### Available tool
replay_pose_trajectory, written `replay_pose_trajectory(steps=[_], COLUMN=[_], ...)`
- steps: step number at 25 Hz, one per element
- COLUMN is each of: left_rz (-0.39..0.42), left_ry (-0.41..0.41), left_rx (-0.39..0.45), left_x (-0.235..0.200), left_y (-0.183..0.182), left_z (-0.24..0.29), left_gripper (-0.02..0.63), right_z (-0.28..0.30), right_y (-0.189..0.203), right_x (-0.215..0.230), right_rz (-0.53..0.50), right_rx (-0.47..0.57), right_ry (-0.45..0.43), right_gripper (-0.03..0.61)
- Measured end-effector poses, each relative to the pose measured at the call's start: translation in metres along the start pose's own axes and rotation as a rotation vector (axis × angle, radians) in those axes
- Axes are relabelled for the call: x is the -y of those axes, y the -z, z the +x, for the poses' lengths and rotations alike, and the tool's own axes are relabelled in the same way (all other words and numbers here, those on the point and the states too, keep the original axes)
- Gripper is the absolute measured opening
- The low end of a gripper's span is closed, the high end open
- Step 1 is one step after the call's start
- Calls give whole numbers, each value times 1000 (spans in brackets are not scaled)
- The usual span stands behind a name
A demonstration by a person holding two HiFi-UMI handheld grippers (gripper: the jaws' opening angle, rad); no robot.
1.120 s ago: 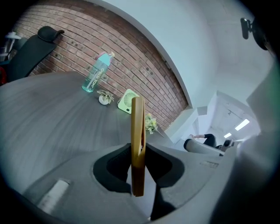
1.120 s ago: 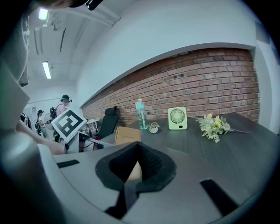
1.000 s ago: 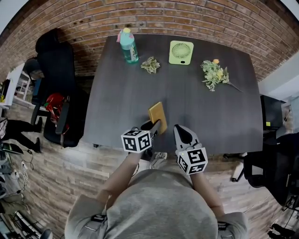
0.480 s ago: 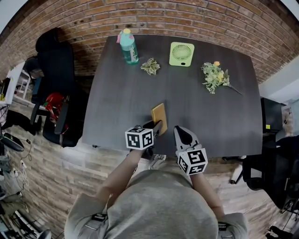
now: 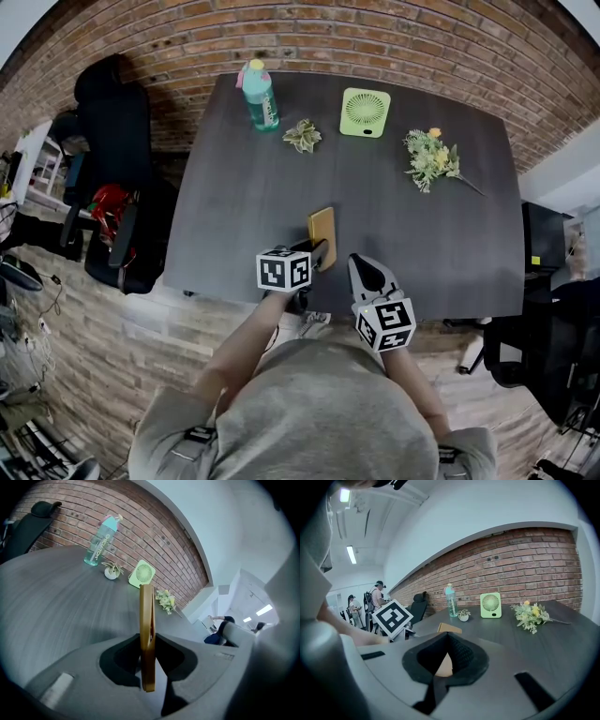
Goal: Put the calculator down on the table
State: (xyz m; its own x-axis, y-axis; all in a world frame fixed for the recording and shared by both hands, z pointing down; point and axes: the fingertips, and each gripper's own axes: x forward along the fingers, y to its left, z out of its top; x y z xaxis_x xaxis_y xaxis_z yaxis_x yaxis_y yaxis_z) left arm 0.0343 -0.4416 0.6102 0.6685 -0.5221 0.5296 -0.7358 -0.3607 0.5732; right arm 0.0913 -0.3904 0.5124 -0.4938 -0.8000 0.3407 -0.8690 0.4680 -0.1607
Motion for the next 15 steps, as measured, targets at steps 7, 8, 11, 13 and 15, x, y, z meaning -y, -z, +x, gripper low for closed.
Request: replay_pose_trajectory(steps=[7,8,11,13,15], left_rz=[-9,-5,-17,-33,-44], left_ry=[-14,-19,-29,-33,-43], left_rx=[-30,-33,-44,-49,-52], left_x=[-2,-3,-7,-10,-13], left_y=[-9,-10,-12,-12,-13], left_z=[15,17,23,26,29], left_gripper=[94,95,99,101,104], right_z=[0,1,2,3,4], right_y=[-4,-4,-4,-3,-3], right_x=[4,5,8,9,10], right_rz=[-4,-4,-1,0,-1], right_rx=[2,2,2,2,2], right_ry=[-4,-2,1,2,2], right_gripper=[2,2,2,2,2])
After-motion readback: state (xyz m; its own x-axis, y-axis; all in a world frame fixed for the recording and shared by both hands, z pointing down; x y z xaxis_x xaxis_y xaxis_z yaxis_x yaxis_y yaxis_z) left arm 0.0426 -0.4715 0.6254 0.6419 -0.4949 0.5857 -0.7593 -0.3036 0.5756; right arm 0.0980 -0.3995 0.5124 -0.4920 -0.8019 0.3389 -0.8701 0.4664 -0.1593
